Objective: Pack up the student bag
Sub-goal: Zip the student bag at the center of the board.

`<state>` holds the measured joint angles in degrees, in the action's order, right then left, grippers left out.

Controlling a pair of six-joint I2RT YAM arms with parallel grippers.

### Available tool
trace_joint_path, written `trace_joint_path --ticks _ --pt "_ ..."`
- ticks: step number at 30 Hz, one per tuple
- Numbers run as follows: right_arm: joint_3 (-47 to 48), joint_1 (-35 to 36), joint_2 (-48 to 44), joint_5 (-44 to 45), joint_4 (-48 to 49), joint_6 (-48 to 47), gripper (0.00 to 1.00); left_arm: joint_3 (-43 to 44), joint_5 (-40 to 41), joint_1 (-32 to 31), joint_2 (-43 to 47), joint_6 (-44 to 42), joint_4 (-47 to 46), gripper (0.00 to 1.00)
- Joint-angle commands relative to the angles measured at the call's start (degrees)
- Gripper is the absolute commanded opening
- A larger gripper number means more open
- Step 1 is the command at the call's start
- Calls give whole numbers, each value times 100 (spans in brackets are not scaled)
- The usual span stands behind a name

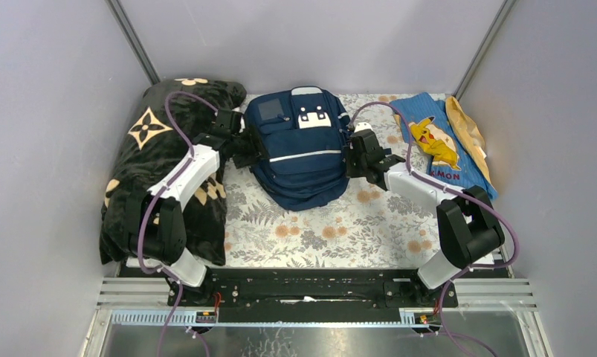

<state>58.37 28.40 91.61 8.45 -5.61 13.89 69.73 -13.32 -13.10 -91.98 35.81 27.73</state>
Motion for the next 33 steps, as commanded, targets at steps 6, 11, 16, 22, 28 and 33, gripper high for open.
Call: trace_joint_path --ticks 6,11,16,22,28,33 --pt "116 -124 -476 -643 -224 -85 0 -278 1596 -1665 1186 -2308 -845 73" --pt "39 -147 -666 -656 -111 70 0 -918 1771 -2852 1338 -3366 -1980 73" --pt "-235 -160 -851 -673 103 230 0 -1112 2544 -3547 928 -4153 -2806 72" --pt "-208 -211 -890 -762 15 230 0 -1160 3001 -3765 250 -4423 -3820 71" --pt "-286 -296 -943 -765 -1 409 0 -735 2970 -3744 -462 -4642 -3703 65" --pt "-355 -323 -942 -817 4 472 0 -566 3326 -3680 -733 -4621 -3709 34"
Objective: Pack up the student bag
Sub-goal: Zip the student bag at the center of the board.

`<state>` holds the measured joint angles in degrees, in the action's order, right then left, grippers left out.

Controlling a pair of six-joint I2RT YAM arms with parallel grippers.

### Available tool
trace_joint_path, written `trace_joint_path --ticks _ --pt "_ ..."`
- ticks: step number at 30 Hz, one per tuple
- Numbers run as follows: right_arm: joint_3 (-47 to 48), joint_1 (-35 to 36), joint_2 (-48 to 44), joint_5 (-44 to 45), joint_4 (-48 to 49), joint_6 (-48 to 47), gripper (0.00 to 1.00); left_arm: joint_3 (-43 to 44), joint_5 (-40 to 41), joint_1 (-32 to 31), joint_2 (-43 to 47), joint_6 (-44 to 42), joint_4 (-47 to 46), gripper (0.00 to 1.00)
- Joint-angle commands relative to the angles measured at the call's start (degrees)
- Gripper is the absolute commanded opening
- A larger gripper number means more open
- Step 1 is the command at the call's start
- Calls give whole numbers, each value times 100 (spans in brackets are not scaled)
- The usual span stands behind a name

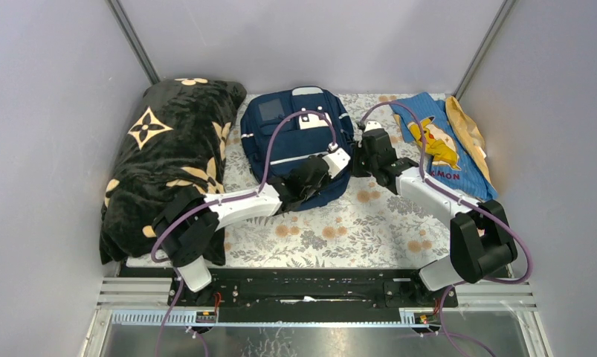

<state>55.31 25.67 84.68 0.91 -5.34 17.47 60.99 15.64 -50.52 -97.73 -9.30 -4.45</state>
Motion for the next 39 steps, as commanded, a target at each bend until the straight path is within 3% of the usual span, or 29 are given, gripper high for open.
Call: trace_joint_path --ticks 1,3,4,10,15,24,26,28,31,39 --pt "-73 -52 -255 -64 -1 120 0 361 538 83 -207 -25 -439 22" --pt "-86 -45 -231 38 6 203 0 492 536 130 -261 159 -255 2" --pt "-76 -52 -209 136 -4 264 0 529 499 139 -267 225 -206 0" --pt "87 -52 53 434 90 349 0 486 191 158 44 427 -16 0" --pt "378 -52 299 988 206 235 0 672 -67 235 221 642 916 0" --pt "950 -102 635 673 254 112 0 124 -258 236 799 721 659 0" --pt "899 -97 557 527 287 154 0 188 -144 235 774 764 541 37" --pt "784 -114 473 465 330 224 0 220 -23 227 654 620 354 59" --pt "592 -191 374 293 409 363 0 368 -82 232 326 225 305 64" --pt "272 -297 200 34 460 569 0 516 -389 227 -97 -265 345 60"
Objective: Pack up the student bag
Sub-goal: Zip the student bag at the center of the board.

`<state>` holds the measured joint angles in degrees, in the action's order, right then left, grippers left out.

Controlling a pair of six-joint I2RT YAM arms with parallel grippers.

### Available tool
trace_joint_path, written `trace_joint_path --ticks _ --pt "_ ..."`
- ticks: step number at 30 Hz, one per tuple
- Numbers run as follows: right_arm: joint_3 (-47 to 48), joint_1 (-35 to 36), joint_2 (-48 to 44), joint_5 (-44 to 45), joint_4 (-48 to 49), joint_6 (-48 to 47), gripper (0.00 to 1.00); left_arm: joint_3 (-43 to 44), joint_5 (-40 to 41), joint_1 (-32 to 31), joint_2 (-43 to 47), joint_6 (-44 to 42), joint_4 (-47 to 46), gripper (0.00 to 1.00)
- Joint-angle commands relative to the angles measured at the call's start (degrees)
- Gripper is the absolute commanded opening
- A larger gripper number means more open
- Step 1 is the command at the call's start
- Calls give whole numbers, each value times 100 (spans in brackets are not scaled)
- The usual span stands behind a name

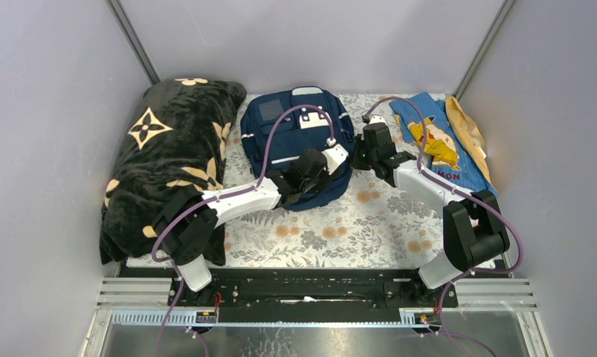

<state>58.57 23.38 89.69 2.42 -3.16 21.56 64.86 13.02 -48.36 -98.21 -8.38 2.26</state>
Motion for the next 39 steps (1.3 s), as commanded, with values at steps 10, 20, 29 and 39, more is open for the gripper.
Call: trace_joint_path --ticks 10,20,29,39 --pt "-185 -167 -484 -616 263 434 0 207 591 59 -453 -677 -620 28" --pt "-260 -315 -454 -952 514 574 0 192 703 55 -492 -1201 -661 22" --pt "-273 -378 -457 -1044 532 585 0 467 928 -7 -858 -1693 -333 50" --pt "-298 -394 -421 -1047 566 584 0 680 1464 -15 -1151 -1736 -279 0"
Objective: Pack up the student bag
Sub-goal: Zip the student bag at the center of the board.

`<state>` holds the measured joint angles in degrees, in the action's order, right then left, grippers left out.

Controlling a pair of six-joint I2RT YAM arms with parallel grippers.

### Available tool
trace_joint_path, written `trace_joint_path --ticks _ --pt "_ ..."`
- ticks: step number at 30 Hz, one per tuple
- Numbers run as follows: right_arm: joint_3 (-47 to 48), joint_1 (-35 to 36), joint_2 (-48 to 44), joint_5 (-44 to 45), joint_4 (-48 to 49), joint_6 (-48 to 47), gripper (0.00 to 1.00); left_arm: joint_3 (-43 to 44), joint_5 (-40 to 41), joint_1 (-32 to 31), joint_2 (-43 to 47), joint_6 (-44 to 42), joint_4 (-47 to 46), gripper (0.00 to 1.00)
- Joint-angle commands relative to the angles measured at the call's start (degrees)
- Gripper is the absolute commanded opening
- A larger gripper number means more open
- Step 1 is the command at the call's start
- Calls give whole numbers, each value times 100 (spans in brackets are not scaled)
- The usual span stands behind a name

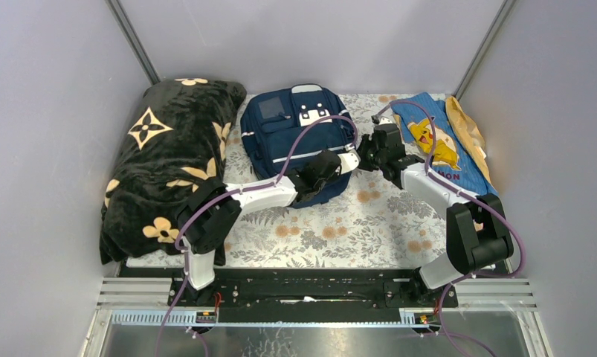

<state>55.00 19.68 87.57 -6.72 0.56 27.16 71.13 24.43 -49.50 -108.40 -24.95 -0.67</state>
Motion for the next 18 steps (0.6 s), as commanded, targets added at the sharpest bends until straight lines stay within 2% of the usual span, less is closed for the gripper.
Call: trace_joint_path --ticks 1,9,13,18 --pt "69 -40 -194 -131 193 20 0 38 263 98 -63 -17 52 0" --pt "161 -110 65 -41 409 -11 0 -934 -1270 107 1402 469 58 0" --pt "319 -50 353 -8 724 74 0 -1557 -1865 115 2036 433 -171 0" --pt "468 -46 661 132 1072 69 0 -1869 -2393 212 2373 402 -100 0"
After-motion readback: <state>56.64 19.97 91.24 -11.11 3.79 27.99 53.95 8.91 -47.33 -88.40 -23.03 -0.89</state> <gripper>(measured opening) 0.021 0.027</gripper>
